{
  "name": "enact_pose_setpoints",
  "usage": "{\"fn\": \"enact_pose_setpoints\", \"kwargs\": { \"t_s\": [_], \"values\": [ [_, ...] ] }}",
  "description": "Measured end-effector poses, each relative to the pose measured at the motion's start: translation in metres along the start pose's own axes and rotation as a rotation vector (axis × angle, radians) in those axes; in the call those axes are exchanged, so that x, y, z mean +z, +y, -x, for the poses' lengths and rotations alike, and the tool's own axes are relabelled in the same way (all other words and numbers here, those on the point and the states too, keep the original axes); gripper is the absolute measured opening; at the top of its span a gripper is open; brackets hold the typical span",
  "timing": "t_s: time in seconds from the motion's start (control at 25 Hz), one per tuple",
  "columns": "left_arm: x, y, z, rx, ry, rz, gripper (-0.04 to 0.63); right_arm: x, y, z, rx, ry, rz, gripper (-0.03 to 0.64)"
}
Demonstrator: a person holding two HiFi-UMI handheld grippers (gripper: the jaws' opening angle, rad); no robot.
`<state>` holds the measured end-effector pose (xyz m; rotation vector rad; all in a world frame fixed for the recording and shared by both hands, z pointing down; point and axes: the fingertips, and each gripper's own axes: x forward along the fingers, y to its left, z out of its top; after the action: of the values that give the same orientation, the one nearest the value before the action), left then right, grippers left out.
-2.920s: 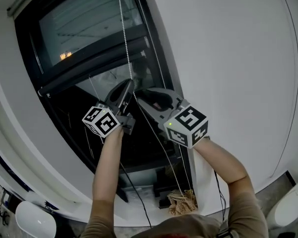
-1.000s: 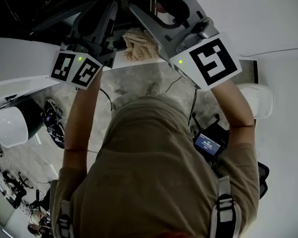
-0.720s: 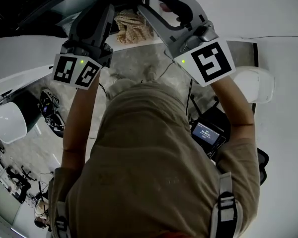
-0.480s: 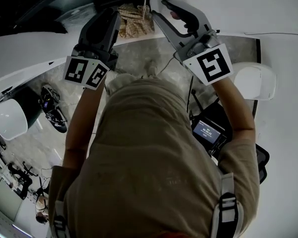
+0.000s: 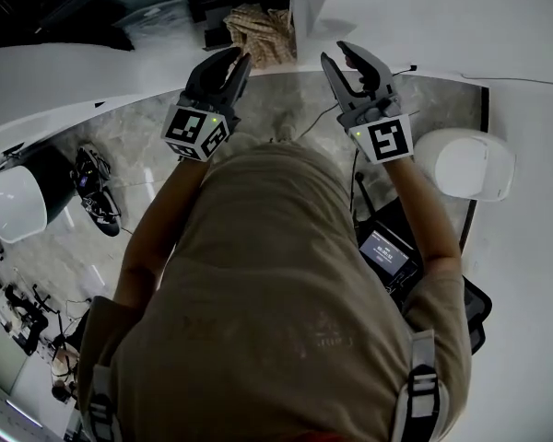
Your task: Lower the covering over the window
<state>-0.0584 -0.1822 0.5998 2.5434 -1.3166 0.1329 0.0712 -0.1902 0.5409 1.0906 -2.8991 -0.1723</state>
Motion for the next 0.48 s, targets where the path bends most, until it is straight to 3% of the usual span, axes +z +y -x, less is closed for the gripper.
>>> {"fn": "enact_pose_setpoints", "kwargs": {
  "t_s": [0.28,0.48],
  "values": [
    [-0.066,0.023,0.022,0.093,0.075,0.025,0.069,-0.038,0.019,0.007,-0.083,0.021,-0.023,0.101],
    [-0.095,0.026,0.04,0.115,0.089,0.022,0.069,-0.054,0.051,0.005,-0.064,0.052,-0.011,0.1]
  ]
}}
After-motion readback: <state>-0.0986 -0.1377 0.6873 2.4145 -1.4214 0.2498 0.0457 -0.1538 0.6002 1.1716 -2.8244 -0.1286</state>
